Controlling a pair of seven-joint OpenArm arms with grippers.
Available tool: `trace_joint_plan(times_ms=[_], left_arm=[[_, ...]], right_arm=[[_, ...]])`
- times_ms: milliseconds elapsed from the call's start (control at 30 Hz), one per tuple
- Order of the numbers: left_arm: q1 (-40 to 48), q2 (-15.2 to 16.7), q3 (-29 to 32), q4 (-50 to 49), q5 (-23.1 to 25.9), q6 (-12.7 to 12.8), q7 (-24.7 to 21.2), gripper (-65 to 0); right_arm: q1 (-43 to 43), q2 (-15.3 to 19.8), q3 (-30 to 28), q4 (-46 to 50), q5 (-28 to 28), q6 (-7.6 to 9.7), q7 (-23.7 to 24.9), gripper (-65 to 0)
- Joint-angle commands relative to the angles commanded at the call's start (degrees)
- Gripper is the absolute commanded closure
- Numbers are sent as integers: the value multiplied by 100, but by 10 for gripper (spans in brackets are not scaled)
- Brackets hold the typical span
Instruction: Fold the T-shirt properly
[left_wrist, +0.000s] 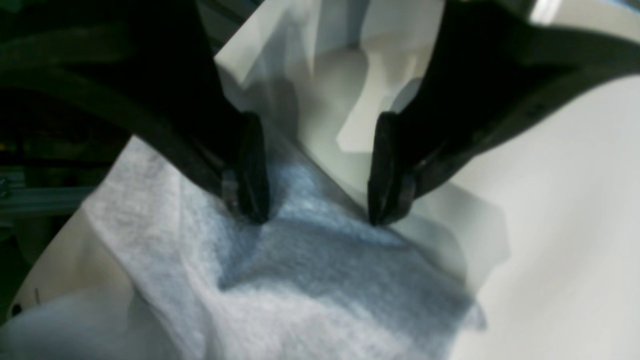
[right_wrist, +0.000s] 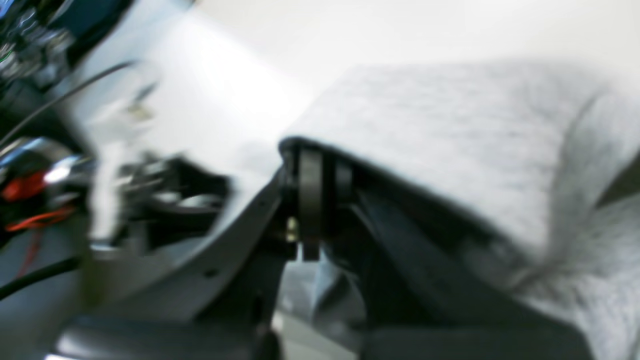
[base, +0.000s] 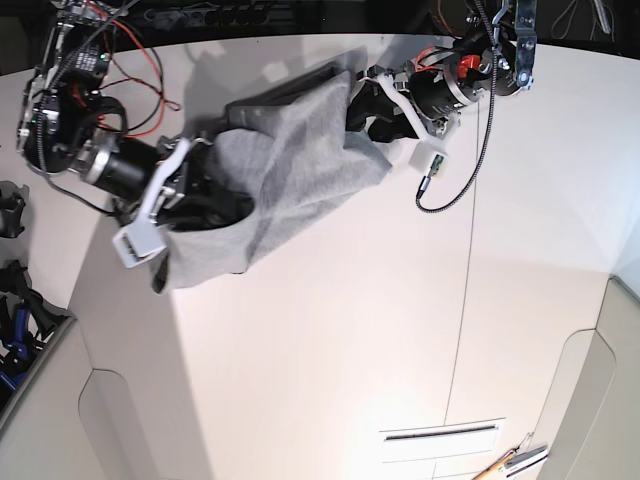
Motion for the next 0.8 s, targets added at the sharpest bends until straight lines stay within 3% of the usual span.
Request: trace_joint_plan(times_ms=[167,267,300,367,433,600,700,800], left_arm=[[-20,20,-33,0,111,195,-4,-356],[-20,20,-227,0,107,190,-7,-357],[-17,20,-323,0,109,190,0,-356],[-17,20,-546,0,105,190,46,-356],[-20,17,-815,2,-9,181,140,-356],[4,-76,-1720,192,-846,-339,612,-356],[79,-127,-2238,542,-1309,-492,885,-354],[299,-127,-2500,1093,-1655,-619,901,-354]], right_arm=[[-15,-275,-1799,-118,-887,-107,146,0],[-15,-273,-2570,-186,-1082,-105,212,-237],[-15,-273,-2754,-186,-1134,-105,271,-279],[-13,-275,-2970,-186,-1274,-105,498,-284],[13,-286,-3012,-170,-1268,-105,673,-284],[275,-313,-2848,44,-1375,-107,658,-284],[498,-354,-2402,61,-1508,-111,745,-284],[621,-354,-1790,33,-1980,-236,1025,-269]])
